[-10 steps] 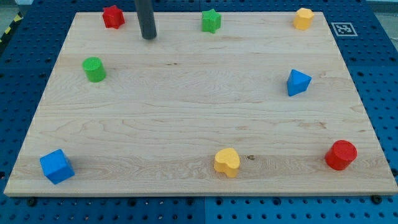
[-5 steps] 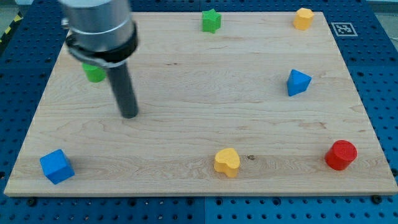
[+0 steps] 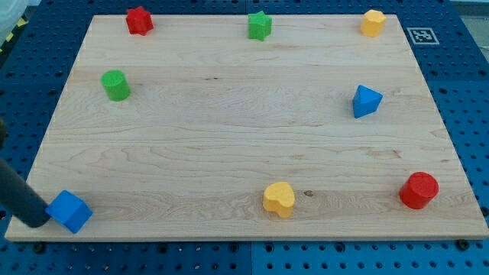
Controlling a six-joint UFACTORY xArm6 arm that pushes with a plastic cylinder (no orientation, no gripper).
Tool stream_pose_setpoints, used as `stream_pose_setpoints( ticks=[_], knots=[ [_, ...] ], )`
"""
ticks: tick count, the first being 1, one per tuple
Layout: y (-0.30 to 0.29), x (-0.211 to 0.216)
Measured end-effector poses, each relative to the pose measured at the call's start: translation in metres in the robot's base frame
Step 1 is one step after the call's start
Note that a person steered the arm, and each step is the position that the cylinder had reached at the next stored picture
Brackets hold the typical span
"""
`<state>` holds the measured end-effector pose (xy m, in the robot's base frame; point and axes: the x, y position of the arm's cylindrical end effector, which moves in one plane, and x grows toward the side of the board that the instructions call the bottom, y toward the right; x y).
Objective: Move the blue cube down and up a bit
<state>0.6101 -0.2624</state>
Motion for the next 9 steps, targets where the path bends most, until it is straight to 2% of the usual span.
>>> stream_pose_setpoints(
  ticks=[8,9],
  knots=[
    [0.055,0.008],
    [0.092,0.008]
  ],
)
